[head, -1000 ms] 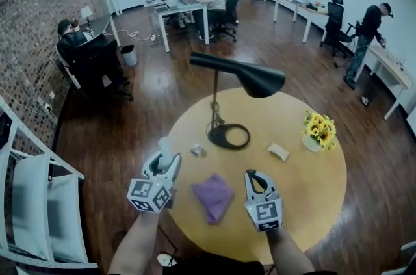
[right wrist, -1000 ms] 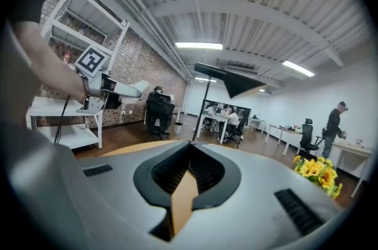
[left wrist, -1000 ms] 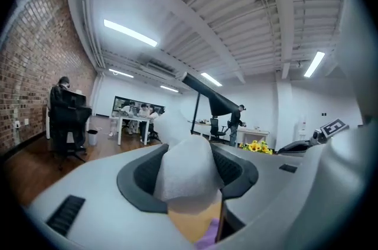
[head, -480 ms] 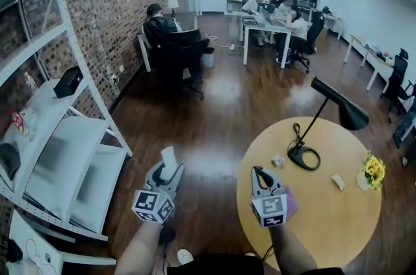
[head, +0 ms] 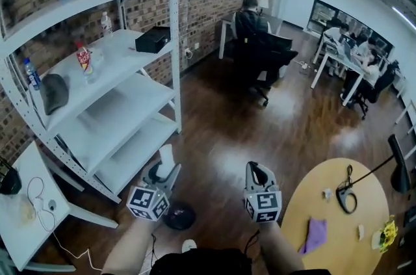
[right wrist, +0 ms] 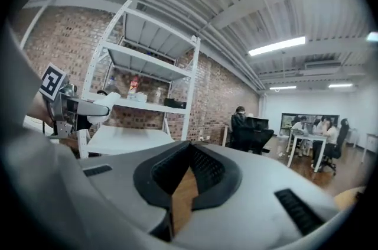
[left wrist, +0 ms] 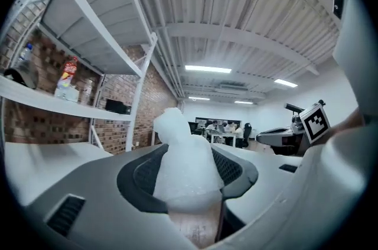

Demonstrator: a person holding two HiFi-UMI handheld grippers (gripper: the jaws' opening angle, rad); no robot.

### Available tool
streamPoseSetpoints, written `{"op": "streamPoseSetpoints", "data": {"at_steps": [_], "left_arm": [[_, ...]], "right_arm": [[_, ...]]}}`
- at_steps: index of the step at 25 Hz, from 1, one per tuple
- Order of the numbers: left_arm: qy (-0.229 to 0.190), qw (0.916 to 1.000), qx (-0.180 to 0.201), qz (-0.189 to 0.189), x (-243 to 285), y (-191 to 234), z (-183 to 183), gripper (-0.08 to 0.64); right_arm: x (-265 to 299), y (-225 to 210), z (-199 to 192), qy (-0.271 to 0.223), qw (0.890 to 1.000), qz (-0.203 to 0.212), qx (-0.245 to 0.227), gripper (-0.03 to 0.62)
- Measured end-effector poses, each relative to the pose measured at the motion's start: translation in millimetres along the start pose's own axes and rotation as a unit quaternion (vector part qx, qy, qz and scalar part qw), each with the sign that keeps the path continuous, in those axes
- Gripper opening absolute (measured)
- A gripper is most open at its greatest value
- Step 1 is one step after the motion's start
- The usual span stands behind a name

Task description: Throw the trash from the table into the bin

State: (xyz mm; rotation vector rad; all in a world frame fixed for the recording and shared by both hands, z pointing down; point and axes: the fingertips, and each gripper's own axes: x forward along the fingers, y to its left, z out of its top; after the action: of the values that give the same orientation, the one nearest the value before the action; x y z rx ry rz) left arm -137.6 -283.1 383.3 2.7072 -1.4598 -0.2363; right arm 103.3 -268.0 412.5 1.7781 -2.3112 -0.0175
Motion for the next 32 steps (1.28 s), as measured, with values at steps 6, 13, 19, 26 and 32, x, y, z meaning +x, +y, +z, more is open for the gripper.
{"op": "streamPoseSetpoints", "data": {"at_steps": [6,13,19,26,32], "left_arm": [[0.04,0.9964,-0.019,0.073,-38,51,-40,0.201],[0.113,0.9846,-0.067,0.116,-48,67,-107,0.201],[0.171,0.9646,-0.121,0.161,-70,69,-184,0.201],[0.236,0.9394,-0.171,0.18,-87,60,-281,0.201],[0.267,0.9192,-0.221,0.186,-98,59,-363,0.21]], "right_arm": [[48,77,-24,0.049,0.993,0.108,0.007,0.002],[84,109,-75,0.107,0.979,0.174,0.01,0.002],[87,121,-146,0.181,0.963,0.192,0.054,0.002],[73,139,-233,0.266,0.936,0.22,0.066,0.002],[70,138,-277,0.302,0.925,0.224,0.058,0.002]]}}
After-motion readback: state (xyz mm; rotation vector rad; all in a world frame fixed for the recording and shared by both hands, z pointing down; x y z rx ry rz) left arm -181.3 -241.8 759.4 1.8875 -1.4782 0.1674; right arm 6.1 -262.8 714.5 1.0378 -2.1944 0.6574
